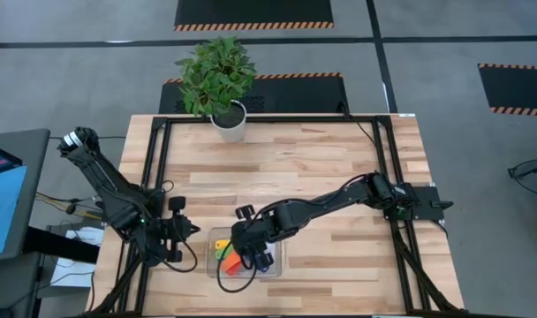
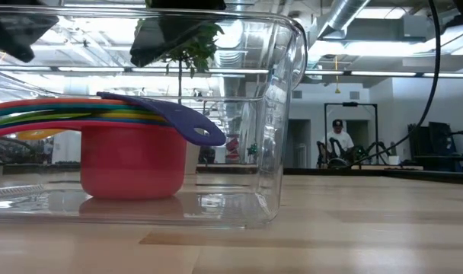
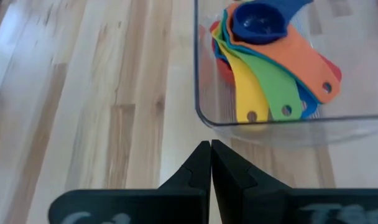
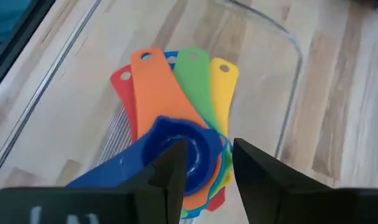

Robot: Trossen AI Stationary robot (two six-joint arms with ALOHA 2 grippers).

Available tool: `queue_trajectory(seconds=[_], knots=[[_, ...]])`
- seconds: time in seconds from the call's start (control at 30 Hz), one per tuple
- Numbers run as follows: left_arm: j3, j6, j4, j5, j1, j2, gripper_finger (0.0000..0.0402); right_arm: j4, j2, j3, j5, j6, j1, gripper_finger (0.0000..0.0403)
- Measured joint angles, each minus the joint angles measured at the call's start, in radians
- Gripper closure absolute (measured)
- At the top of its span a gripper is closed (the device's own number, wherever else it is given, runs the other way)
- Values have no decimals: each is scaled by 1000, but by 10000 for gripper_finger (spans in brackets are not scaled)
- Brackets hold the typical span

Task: Nest measuring cups in basket
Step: Adjust the dark blue measuring cup on the transparent bin

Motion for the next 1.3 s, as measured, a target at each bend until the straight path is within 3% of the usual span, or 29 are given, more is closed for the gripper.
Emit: queue_trajectory(seconds=[0.47,1.03,1.3], knots=[[0,-19,-31,-27,-77,0,401,24,1,-51,0,157,-12,279],[0,-28,-31,-53,-86,0,401,65,2,-118,4,213,3,237],[0,-27,-31,-53,-86,0,401,111,0,-126,8,205,2,242]])
